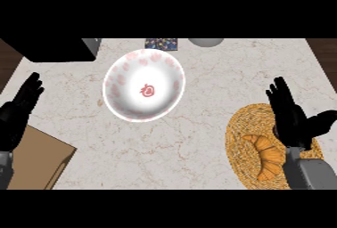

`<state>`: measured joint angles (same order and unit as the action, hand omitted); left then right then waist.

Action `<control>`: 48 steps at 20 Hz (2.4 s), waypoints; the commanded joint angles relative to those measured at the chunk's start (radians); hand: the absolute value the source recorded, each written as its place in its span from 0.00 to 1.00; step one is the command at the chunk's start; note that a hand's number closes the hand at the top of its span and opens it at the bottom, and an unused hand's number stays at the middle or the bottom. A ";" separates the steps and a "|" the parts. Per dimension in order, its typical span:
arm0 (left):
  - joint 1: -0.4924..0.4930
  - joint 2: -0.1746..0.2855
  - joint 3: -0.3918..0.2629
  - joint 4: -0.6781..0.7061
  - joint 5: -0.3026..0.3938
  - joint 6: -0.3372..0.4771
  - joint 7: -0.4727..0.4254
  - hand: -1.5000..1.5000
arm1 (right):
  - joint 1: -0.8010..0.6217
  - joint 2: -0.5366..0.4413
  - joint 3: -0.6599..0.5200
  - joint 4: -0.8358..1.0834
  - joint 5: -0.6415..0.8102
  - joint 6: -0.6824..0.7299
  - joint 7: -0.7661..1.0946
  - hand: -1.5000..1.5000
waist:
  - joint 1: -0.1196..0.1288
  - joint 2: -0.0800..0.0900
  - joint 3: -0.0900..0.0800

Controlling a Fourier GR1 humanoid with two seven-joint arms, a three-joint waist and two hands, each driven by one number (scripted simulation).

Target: Pick the cupcake from the placemat and place it in the bowl

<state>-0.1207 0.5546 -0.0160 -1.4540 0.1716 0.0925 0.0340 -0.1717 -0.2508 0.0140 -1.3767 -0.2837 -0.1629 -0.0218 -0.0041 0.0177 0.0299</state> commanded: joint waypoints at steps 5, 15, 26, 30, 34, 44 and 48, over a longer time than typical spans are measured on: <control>-0.110 -0.075 0.082 -0.043 0.057 0.068 -0.059 0.50 | -0.149 0.006 0.122 -0.118 -0.068 0.276 -0.059 0.00 | 0.018 -0.024 -0.030; -0.108 -0.107 0.124 -0.053 0.115 0.046 -0.051 0.50 | 0.127 -0.077 0.208 -0.260 0.528 -0.195 -0.284 0.00 | -0.007 -0.021 -0.030; -0.064 -0.123 0.124 -0.069 0.112 0.030 -0.071 0.50 | 0.300 -0.446 0.108 -0.745 0.693 0.042 0.378 0.00 | -0.018 -0.026 -0.034; -0.090 -0.109 0.148 -0.025 0.116 0.027 -0.070 0.50 | 0.331 -0.614 0.059 -0.802 0.587 0.271 0.491 0.00 | -0.023 -0.022 -0.035; -0.083 -0.155 0.114 -0.043 0.080 0.055 -0.095 0.50 | 0.290 -0.687 0.029 -0.802 0.468 0.432 0.586 0.00 | 0.000 -0.017 -0.032; -0.188 -0.151 0.140 -0.005 0.074 0.024 -0.022 0.50 | 0.251 -0.598 0.053 -0.692 0.546 0.567 0.598 0.00 | 0.005 -0.016 -0.030; -0.097 -0.170 0.160 -0.037 0.054 -0.003 -0.076 0.50 | 0.232 -0.542 0.004 -0.640 0.571 0.633 0.535 0.00 | 0.005 -0.017 -0.030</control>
<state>-0.2290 0.4008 0.1344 -1.5041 0.2428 0.1041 -0.0182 0.1046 -0.8494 0.0150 -2.0895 0.2412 0.4300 0.5459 -0.0014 -0.0004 0.0000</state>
